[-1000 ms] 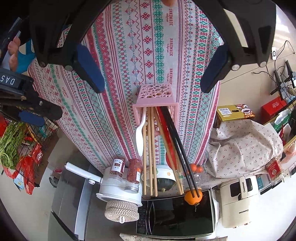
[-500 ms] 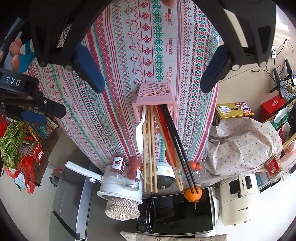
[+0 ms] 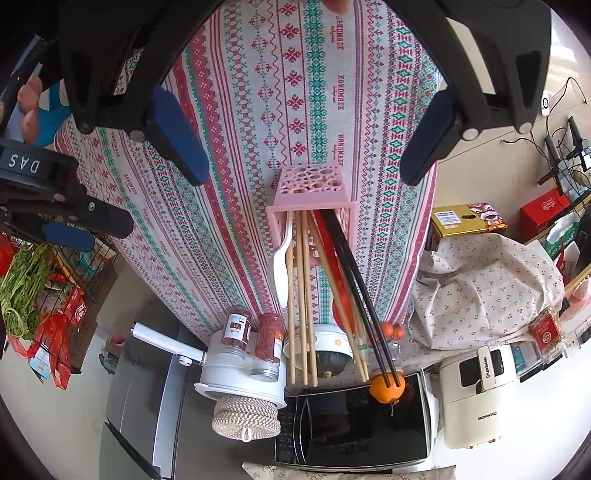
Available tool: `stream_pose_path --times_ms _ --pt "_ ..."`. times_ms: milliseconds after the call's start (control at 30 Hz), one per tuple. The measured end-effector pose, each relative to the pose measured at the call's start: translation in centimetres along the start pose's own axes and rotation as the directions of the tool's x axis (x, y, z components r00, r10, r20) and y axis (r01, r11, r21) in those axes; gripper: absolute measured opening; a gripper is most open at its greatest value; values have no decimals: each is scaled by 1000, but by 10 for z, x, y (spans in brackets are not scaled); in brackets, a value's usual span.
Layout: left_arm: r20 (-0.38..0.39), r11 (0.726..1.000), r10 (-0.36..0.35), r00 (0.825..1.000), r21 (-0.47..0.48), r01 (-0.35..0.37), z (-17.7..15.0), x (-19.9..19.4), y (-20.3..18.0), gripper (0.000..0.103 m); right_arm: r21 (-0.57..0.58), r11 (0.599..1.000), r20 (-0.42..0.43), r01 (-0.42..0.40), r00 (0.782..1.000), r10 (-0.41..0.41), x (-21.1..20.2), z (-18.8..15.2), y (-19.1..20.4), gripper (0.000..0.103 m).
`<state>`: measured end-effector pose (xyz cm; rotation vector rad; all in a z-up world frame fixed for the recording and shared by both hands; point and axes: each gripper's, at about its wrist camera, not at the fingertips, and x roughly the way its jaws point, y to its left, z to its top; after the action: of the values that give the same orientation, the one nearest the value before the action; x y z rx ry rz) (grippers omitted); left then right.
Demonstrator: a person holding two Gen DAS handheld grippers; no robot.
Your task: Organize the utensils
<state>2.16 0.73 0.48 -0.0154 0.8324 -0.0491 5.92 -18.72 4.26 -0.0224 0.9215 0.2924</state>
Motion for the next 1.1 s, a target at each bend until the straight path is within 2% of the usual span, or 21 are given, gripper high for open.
stream_pose_path --times_ms 533,733,867,1100 --pt "26 1000 7 1000 -23 -7 1 -5 2 103 6 1000 -9 -2 1000 2 2 -1 -1 81" --pt "31 999 -21 999 -34 22 3 -8 1 103 9 1000 -7 -1 1000 1 2 0 -1 81" --pt "40 1000 11 999 -3 -11 2 -10 -9 103 9 1000 -8 -1 1000 1 2 0 -1 81" --pt "23 999 42 999 -12 -41 2 -6 -10 103 10 1000 -8 -1 1000 1 2 0 -2 81"
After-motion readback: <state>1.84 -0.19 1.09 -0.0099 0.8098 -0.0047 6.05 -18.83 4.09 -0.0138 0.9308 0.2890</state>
